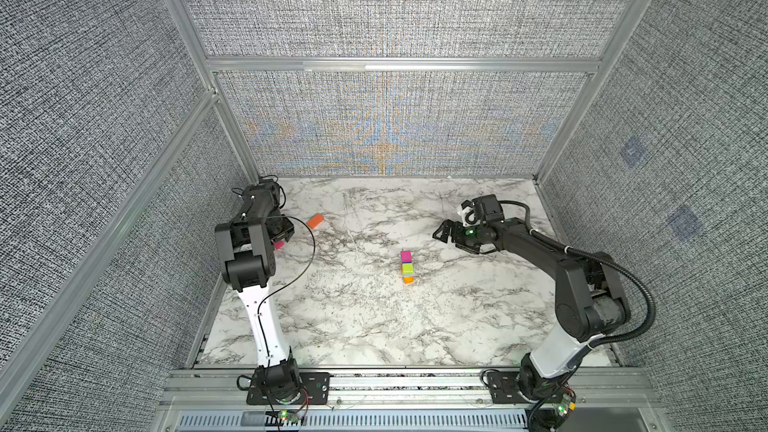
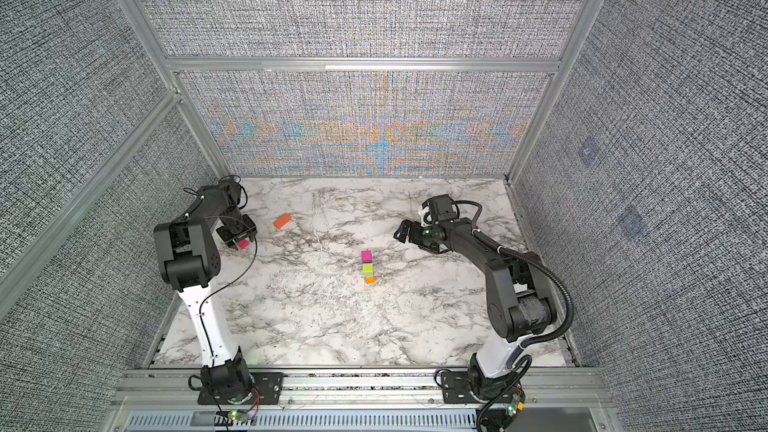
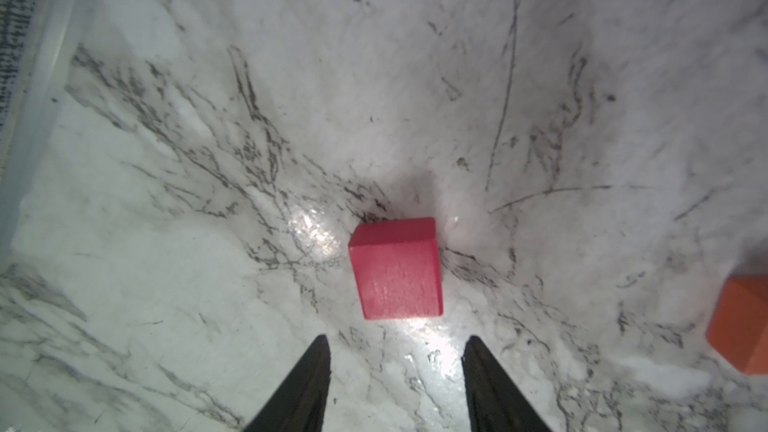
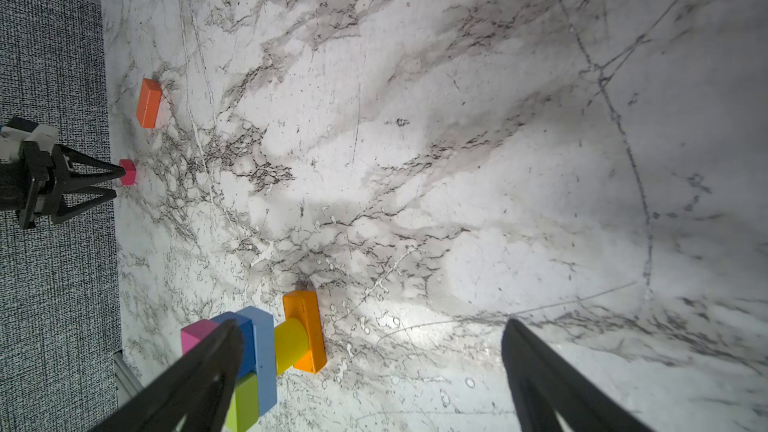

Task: Build the wood block tower
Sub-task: 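Lower the left gripper onto the pink cube and close on it, then lift the pink cube with the left gripper and carry it toward the stack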

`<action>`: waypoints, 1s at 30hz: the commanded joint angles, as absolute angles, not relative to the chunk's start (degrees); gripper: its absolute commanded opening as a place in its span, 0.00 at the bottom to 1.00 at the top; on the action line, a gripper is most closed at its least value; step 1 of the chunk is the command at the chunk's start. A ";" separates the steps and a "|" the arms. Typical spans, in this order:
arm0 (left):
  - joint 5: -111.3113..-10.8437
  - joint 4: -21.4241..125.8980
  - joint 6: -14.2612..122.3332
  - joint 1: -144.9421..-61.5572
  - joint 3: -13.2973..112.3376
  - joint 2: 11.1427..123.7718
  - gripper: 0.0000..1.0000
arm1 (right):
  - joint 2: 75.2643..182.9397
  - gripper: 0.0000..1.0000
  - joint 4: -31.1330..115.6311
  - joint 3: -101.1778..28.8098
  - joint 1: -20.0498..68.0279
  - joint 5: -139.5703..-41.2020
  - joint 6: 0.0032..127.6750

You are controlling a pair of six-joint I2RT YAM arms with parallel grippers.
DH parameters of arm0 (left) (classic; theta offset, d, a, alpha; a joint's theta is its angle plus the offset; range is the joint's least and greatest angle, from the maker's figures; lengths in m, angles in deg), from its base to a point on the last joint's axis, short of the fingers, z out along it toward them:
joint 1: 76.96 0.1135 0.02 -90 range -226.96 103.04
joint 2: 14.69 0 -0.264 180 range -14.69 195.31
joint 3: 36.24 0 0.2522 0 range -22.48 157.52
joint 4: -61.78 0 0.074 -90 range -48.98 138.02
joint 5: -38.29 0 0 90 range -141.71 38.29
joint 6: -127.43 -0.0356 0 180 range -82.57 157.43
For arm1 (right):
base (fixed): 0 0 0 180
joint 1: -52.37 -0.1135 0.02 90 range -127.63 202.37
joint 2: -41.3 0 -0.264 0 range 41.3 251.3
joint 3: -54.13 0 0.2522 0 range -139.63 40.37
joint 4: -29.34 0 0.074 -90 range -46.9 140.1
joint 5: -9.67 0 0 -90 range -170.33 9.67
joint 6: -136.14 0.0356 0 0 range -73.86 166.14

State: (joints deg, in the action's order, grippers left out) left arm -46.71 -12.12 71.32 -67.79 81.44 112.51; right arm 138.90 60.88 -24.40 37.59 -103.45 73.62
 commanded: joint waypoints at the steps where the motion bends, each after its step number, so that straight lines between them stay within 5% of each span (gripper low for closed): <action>1: -46.02 -12.44 70.92 -67.56 82.74 113.30 0.55 | 139.05 0.99 60.85 -24.41 37.61 -103.80 73.39; 14: -45.70 -12.36 70.78 -66.85 83.78 115.39 0.53 | 140.00 0.99 61.29 -25.10 37.60 -103.59 73.36; 30: -45.90 -10.88 71.29 -66.76 84.13 116.71 0.38 | 140.95 0.99 61.71 -25.72 37.61 -103.54 73.21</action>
